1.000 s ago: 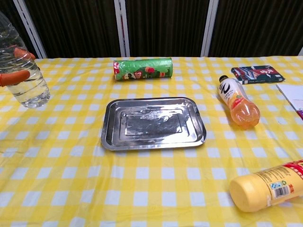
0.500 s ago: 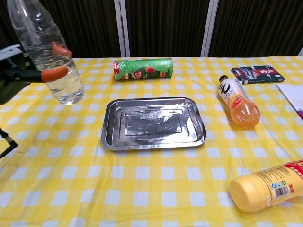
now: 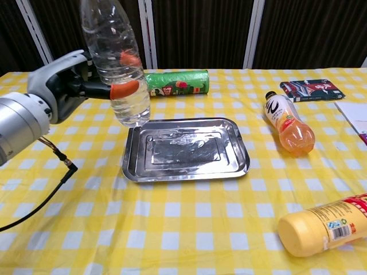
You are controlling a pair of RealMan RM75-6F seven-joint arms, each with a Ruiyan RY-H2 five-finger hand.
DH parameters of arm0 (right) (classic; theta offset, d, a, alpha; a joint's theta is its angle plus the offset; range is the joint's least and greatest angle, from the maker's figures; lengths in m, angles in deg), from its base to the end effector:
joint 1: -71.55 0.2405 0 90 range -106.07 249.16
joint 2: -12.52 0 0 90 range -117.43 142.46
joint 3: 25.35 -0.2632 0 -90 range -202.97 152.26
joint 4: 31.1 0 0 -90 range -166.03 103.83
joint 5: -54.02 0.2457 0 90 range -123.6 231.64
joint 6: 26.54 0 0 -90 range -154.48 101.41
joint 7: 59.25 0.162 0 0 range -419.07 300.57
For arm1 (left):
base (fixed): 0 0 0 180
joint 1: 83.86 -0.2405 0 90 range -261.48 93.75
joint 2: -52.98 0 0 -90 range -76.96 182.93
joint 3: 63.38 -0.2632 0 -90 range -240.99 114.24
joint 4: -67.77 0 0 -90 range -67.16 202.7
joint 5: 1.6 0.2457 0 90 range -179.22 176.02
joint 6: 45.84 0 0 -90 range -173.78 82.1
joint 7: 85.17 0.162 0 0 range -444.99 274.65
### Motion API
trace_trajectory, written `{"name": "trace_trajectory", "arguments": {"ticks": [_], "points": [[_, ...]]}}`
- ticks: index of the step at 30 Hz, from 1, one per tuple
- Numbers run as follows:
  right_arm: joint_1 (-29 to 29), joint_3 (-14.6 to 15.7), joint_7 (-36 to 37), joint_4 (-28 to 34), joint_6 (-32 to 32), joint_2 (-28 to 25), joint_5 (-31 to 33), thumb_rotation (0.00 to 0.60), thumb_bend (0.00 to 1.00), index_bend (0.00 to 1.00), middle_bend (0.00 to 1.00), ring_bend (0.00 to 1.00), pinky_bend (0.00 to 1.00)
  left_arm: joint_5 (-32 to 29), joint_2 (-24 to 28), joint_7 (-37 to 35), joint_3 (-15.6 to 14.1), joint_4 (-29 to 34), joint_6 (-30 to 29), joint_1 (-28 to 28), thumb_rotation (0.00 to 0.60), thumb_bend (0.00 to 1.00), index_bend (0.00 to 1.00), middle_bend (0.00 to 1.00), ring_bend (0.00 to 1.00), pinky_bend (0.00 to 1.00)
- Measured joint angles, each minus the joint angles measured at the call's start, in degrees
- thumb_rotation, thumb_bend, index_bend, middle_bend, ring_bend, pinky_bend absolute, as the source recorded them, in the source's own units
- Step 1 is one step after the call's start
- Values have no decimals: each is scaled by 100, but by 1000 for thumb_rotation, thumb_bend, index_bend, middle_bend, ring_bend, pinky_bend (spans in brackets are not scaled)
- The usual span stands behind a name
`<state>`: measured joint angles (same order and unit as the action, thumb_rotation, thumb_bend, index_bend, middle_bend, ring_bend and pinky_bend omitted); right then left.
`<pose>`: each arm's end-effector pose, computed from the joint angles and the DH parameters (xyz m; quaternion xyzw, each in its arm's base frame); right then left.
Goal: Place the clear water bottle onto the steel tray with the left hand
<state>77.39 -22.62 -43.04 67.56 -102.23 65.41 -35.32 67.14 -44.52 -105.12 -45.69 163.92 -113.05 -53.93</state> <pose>-0.3355 -0.1784 0.1432 0.6048 -0.5084 0.3660 0.4917 -0.1016 0.3211 -0.0498 -0.4110 -0.6476 -0.6088 0.2025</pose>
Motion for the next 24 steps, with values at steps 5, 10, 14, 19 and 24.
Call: {"name": "trace_trajectory", "arguments": {"ticks": [5,10,14,19,24], "points": [[-14,16,-52,36,-28,-1,-32,600,158,179,97,57,45,97,654,19,-85,350,-266,-343,600,459,583,539,135,124],[-5,22,-132,65,10,19,-15,600,158,179,97,57,45,109,1489,-164,-103,520,-515,-772,600,459,584,540,135,124],[17,24,-210,87,58,44,-5,600,157,179,97,58,45,38,2163,-733,-81,469,-611,-1140,600,458,586,540,135,124],[38,20,-283,102,118,77,47,600,158,179,97,58,45,-29,2696,-1556,14,218,-657,-1467,600,458,587,541,135,124],[56,18,-322,123,152,87,58,600,158,178,97,58,45,15,2776,-2059,-37,-120,-545,-1638,600,458,587,540,135,124]]}}
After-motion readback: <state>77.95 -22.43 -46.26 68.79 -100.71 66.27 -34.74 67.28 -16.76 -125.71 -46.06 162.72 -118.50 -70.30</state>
